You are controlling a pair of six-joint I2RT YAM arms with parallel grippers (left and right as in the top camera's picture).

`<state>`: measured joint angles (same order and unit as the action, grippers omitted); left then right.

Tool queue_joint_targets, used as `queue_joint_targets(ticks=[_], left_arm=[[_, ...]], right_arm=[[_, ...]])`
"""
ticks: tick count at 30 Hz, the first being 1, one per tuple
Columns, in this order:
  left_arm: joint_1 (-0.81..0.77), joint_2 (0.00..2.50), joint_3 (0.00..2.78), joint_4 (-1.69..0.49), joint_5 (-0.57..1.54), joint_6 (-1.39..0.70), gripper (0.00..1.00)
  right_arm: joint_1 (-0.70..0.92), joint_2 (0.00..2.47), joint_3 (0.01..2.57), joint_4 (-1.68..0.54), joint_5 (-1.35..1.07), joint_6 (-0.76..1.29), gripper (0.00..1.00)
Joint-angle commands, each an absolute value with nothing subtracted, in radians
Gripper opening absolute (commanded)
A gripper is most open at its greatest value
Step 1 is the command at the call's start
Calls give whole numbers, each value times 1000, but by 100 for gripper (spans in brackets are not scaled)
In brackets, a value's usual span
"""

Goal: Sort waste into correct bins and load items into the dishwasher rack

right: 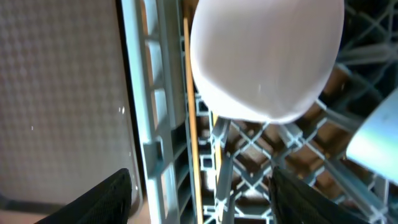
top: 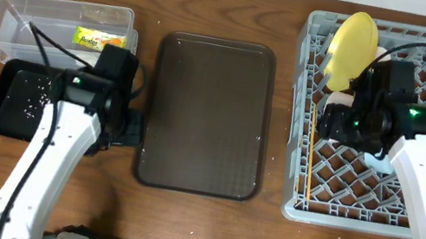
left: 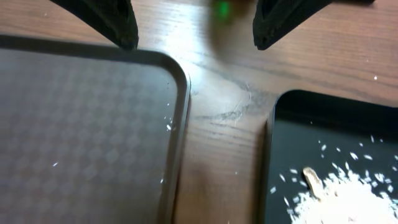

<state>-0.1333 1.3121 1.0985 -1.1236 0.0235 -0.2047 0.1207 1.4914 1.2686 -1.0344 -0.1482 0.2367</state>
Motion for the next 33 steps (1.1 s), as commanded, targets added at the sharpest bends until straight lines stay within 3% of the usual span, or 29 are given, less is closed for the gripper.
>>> queue_joint_targets(ticks=[1,6,8,9,10,12,20,33], left_arm=[[-130,1174,1050,-1091,19,-196,62],[-130,914,944,-1004,19,-191,62],[-130,800,895,-978,19,-192,62],[-130,742,870,-971,18,-197,65],[-130,696,851,-967,17,-205,74],[-130,612,817,-958,15,-219,84],[-130,501,802,-958,15,-219,89],[-130,501,802,-971,15,-219,90]], right_arm=[[146,1403,1236,-1035,-103,220,69],[203,1227,1098,-938,-48,219,71],[224,1130,1020,-870,-48,220,82],[233,1072,976,-834,-48,223,94],[241,1020,940,-807,-45,229,99],[252,902,868,-780,4,285,99],[253,614,742,-793,67,318,99],[253,588,740,-929,67,318,99]])
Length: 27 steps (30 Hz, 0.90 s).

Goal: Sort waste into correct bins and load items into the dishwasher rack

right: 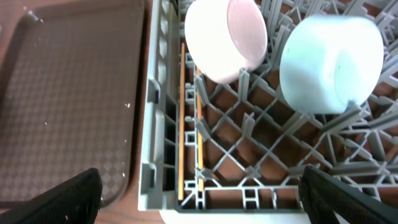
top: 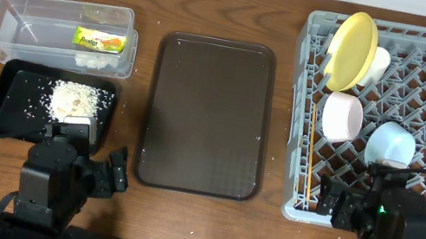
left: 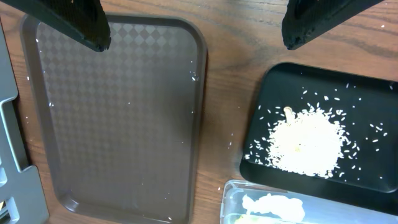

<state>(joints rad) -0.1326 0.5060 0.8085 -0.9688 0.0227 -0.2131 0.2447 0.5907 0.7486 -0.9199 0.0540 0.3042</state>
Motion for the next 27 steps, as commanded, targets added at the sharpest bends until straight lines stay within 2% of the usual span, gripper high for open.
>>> queue_joint_targets(ticks=[1,12,19,27], left_arm=[[-130,501,802,-971,15,-219,91],[-130,501,802,-971,15,-219,91],[-130,501,802,-971,15,-219,91],[-130,501,802,-971,15,-219,91]], right_arm=[[253,588,740,-936,67,318,99],[248,538,736,-940,96,317,99],[154,396,714,-952,112,303,99],[48,166,564,-738,109,266,99]])
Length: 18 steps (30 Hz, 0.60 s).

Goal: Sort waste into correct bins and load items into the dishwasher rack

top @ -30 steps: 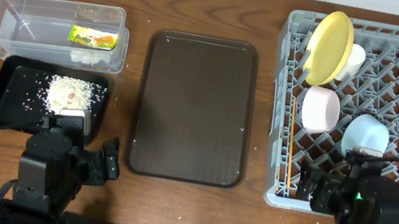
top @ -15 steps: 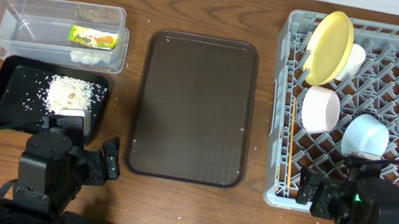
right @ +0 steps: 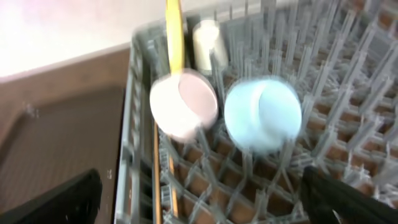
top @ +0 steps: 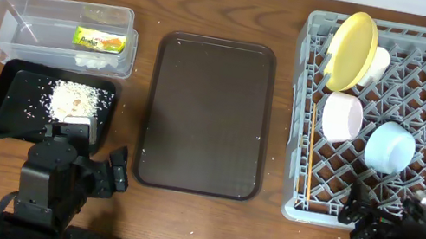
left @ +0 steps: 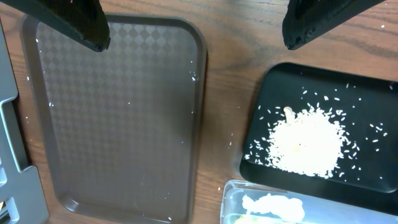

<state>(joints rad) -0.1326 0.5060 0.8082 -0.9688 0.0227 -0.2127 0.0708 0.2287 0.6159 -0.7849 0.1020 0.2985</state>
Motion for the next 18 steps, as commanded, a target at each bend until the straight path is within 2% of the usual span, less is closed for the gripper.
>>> queue_joint_targets(ticks=[1,7,18], left_arm=[[-130,501,802,-971,15,-219,91],[-130,501,802,-971,15,-219,91],[-130,501,802,-971,15,-219,91]], right_arm=[[44,140,538,-704,108,256,99],[20,5,341,-484,108,249,99],[12,6,69,-81,34,134,99]])
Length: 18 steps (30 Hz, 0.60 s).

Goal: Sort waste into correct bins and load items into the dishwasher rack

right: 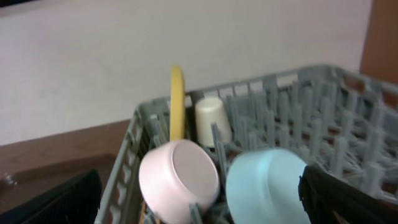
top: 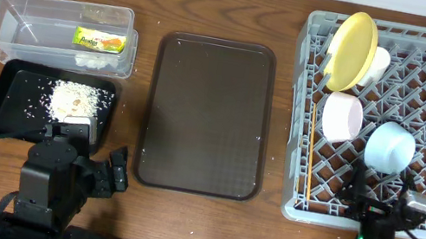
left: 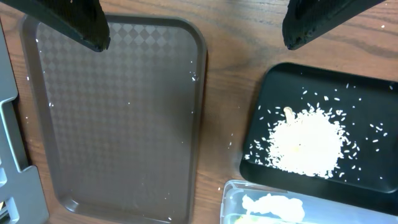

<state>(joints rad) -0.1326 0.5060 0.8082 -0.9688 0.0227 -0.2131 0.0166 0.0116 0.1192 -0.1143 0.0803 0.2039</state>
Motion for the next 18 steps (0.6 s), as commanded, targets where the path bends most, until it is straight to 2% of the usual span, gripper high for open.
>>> queue_joint_targets(ticks=[1,18], left_arm=[[-130,501,802,-971,15,-219,91],[-130,501,802,-971,15,-219,91]], right_arm=[[12,6,43,-54,16,121,99],[15,5,5,-74,-35,59,99]])
